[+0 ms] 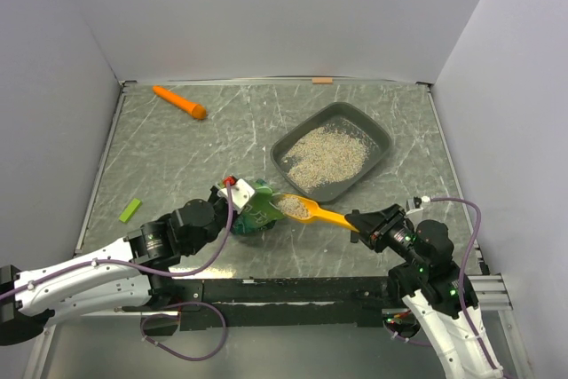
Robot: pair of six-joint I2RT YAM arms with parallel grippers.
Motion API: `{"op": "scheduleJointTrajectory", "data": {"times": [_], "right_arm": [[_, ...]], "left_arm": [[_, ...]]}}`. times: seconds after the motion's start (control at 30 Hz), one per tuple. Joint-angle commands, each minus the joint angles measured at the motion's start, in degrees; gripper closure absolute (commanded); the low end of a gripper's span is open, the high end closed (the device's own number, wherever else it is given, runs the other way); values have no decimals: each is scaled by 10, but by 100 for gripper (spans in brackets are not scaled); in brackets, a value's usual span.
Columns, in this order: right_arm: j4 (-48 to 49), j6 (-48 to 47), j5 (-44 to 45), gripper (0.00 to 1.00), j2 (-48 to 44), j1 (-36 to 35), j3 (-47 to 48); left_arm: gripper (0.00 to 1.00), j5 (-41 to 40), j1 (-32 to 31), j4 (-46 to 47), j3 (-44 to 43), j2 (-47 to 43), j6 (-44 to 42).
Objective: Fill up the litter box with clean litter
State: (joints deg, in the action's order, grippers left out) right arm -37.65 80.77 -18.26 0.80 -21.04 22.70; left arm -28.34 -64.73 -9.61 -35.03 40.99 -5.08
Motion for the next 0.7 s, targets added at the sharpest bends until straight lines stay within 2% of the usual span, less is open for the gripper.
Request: {"op": "scheduleJointTrajectory", "data": {"times": [0.0,0.13,0.67], "right_arm": [[27,18,17,100,-175,5,-2],[62,26,13,100,-173,4,-6],[81,39,-10,100,-140,5,38]], "left_arm": [[99,-48,4,-11,-7,-14,2],[99,-51,4,-12,-6,-14,2],[99,-104,3,-13,-7,-23,9]]}}
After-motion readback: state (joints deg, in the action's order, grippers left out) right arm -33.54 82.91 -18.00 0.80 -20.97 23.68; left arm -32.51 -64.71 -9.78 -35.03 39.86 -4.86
